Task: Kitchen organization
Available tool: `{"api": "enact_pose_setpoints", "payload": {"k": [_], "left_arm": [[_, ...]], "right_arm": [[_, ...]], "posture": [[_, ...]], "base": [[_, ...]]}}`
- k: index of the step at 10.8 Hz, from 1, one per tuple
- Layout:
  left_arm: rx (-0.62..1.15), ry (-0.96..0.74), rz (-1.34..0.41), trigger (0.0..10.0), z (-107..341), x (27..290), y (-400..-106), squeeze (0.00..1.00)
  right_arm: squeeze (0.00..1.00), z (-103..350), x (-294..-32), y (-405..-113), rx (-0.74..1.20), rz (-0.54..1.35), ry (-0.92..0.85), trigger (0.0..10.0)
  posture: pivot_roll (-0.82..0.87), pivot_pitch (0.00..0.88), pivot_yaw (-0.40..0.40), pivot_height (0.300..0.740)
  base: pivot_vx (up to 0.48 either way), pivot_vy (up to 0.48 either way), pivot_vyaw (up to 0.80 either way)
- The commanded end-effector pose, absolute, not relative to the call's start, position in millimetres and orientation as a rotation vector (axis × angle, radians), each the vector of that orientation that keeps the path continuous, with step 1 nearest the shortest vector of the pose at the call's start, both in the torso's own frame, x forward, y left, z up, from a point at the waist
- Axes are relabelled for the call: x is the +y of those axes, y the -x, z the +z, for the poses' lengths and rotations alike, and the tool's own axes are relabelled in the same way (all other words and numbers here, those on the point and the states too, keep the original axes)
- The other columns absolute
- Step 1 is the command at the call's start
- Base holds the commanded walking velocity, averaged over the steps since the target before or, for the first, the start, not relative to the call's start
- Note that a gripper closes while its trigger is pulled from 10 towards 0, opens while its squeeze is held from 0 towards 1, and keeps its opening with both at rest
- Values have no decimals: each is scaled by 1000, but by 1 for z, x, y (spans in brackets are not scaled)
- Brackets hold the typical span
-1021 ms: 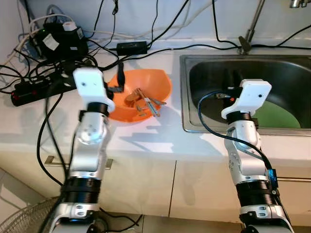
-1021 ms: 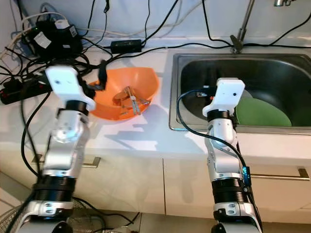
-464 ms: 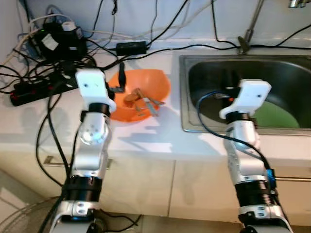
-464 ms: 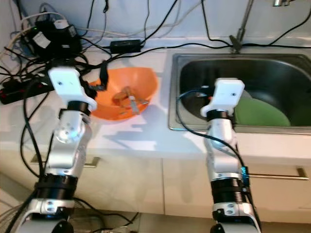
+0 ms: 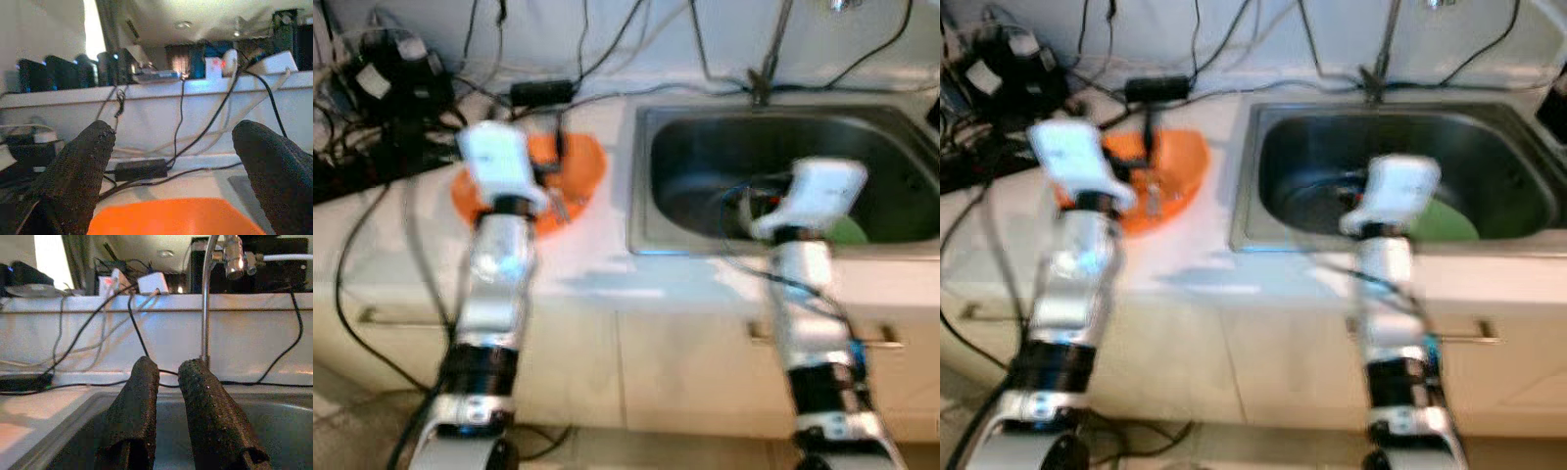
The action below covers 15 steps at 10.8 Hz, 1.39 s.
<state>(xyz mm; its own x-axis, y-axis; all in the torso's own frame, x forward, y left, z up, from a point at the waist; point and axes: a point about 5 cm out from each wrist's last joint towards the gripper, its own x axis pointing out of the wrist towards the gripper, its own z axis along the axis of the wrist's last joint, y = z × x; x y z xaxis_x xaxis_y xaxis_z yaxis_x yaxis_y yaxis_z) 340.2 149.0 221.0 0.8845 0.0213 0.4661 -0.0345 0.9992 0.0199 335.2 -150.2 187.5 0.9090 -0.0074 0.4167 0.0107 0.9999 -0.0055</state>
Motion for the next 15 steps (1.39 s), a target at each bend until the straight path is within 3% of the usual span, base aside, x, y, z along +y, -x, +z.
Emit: {"api": "enact_pose_setpoints", "payload": {"k": [1,5,7,9,15], "left_arm": [[-523,-17,36,10000,230,148,-339,0],[-562,-40,79,10000,244,159,-337,0],[-534,-44,90,10000,235,165,-331,0],[-486,-53,66,10000,219,159,-320,0],[-374,-159,-86,10000,179,141,-294,0]], "right_arm": [[0,192,-157,-336,-443,-25,13,10000],[0,188,-152,-338,-415,2,57,10000],[0,187,-149,-337,-411,33,61,10000],[0,185,-149,-337,-404,36,46,10000],[0,176,-149,-339,-357,23,28,10000]], "posture": [[74,0,74,740],[78,0,73,740],[76,0,72,740],[80,0,70,740],[89,0,72,740]], "base": [[0,0,0],[0,0,0],[0,0,788],[0,0,697],[0,0,0]]}}
